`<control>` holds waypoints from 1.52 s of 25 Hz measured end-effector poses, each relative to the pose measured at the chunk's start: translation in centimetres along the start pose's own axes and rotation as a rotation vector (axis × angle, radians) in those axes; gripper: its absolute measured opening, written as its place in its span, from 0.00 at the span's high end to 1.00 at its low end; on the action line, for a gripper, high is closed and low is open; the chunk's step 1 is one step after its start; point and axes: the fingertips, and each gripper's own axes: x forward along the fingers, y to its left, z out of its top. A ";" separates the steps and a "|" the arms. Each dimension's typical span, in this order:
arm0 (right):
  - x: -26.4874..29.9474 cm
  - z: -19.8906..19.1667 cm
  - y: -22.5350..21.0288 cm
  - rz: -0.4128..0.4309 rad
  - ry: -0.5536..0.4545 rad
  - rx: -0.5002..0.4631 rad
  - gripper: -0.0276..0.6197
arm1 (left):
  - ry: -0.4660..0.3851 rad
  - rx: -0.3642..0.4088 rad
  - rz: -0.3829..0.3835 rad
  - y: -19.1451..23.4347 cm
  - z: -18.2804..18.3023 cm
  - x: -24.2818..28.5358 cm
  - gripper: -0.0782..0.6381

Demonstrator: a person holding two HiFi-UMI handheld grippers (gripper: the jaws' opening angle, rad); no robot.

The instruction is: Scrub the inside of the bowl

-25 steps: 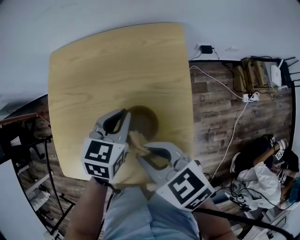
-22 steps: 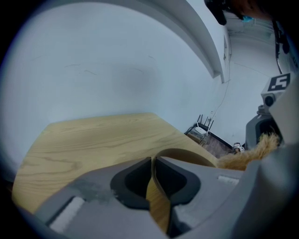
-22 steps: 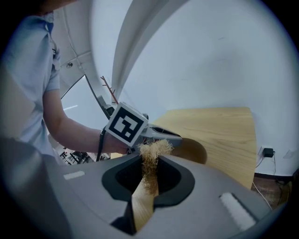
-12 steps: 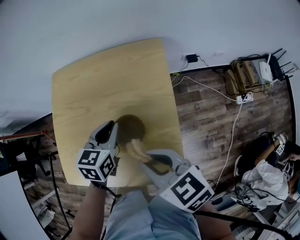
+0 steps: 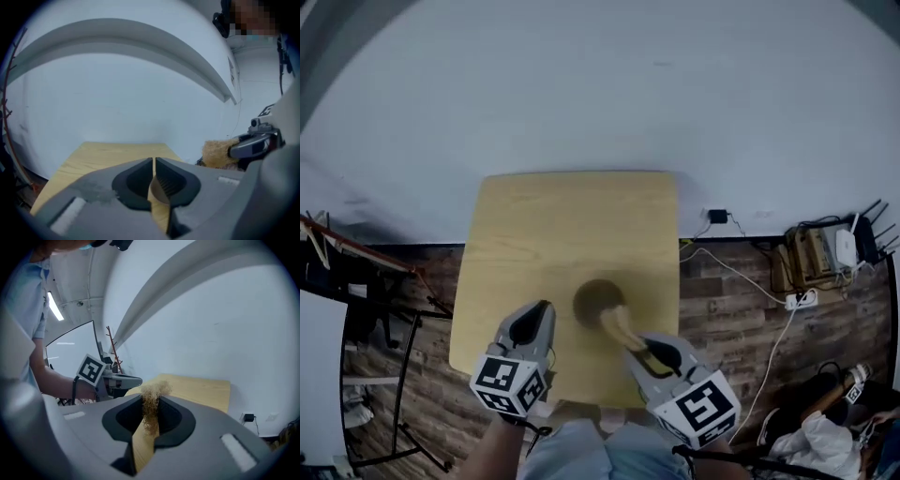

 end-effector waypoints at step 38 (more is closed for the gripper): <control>-8.2 4.3 17.4 -0.362 -0.246 -0.238 0.86 | -0.434 0.131 -0.018 -3.4 3.8 -27.2 0.86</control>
